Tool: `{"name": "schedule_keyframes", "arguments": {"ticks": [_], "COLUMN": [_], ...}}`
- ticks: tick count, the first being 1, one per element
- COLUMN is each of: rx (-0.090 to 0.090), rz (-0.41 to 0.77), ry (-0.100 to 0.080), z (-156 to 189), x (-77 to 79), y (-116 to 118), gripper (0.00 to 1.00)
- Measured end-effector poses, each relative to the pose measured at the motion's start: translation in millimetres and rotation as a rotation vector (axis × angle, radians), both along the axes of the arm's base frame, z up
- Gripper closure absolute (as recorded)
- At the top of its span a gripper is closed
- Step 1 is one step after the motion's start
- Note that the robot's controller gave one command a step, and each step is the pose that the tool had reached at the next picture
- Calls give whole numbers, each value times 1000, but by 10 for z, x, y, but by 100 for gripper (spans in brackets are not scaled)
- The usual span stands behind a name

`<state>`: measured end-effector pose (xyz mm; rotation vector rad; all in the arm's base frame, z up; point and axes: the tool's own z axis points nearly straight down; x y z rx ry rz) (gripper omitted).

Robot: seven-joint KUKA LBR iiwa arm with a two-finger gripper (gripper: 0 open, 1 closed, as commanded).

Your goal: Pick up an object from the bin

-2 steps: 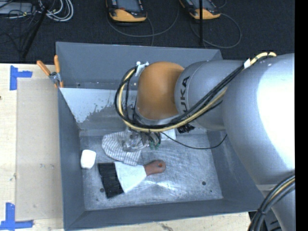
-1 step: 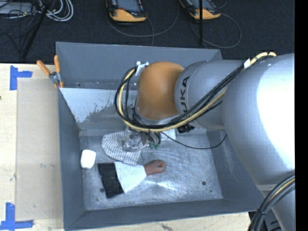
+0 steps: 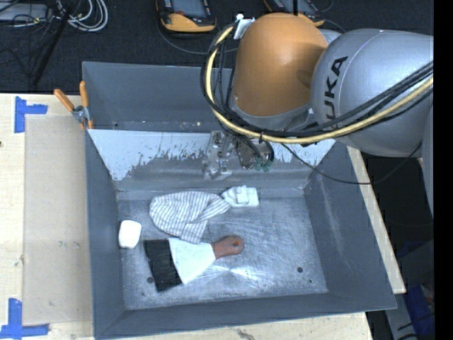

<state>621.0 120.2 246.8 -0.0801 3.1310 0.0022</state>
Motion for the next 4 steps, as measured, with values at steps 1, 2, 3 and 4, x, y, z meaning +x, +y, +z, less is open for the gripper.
{"name": "schedule_keyframes", "arguments": {"ticks": [1,2,3,4], "rx": [-1,-2,-2,-2], "rz": [-1,280,278,276], "ry": [8,10,10,10], "z": [-41,-1000,-998,-998], "x": [-15,-212,-210,-210], "y": [-5,270,267,265], "gripper": [100,100,100,100]}}
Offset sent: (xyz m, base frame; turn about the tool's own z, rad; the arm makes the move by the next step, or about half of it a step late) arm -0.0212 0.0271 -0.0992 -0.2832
